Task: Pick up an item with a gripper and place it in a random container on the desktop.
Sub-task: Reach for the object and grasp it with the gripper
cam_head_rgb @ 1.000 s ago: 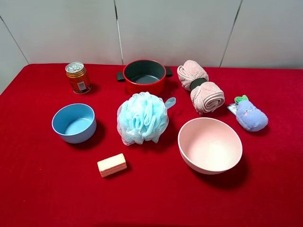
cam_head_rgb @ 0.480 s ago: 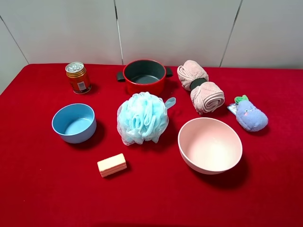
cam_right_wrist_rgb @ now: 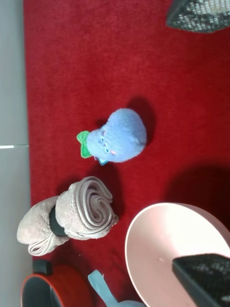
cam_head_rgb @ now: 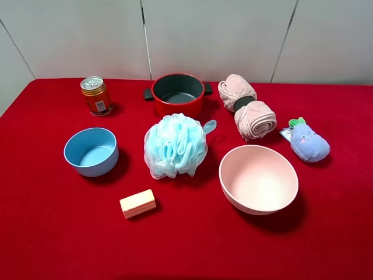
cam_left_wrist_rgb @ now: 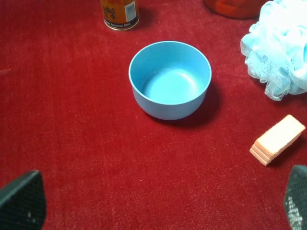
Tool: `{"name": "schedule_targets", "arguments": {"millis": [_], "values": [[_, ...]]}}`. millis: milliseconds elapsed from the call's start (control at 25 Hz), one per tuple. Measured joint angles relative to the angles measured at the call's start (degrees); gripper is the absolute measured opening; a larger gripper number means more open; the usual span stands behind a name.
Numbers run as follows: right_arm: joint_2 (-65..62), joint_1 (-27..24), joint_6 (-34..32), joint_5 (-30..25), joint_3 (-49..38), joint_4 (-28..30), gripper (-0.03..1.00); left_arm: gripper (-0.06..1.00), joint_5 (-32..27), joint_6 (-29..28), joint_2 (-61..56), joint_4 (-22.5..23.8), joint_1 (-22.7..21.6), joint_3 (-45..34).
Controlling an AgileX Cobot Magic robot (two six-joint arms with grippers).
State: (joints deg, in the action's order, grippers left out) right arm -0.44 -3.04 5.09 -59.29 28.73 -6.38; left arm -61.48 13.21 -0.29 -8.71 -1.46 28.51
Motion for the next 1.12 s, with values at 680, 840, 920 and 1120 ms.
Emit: {"name": "schedule_targets", "arguments": {"millis": [680, 840, 920, 1120], "values": [[15.6, 0.0, 0.0, 1.6, 5.8, -1.2, 0.69, 1.0, 0.0, 0.0, 0.0, 0.0, 0.0, 0.0], [23.9, 0.0, 0.7, 2.1, 8.0, -1.5, 0.69, 1.0, 0.0, 0.0, 0.0, 0.0, 0.0, 0.0], [28.1, 0.0, 2.1, 2.8, 9.2, -1.5, 0.69, 1.0, 0.0, 0.0, 0.0, 0.0, 0.0, 0.0], [38.0, 0.0, 4.6, 4.0, 12.7, -1.5, 0.69, 1.0, 0.0, 0.0, 0.0, 0.0, 0.0, 0.0]]}}
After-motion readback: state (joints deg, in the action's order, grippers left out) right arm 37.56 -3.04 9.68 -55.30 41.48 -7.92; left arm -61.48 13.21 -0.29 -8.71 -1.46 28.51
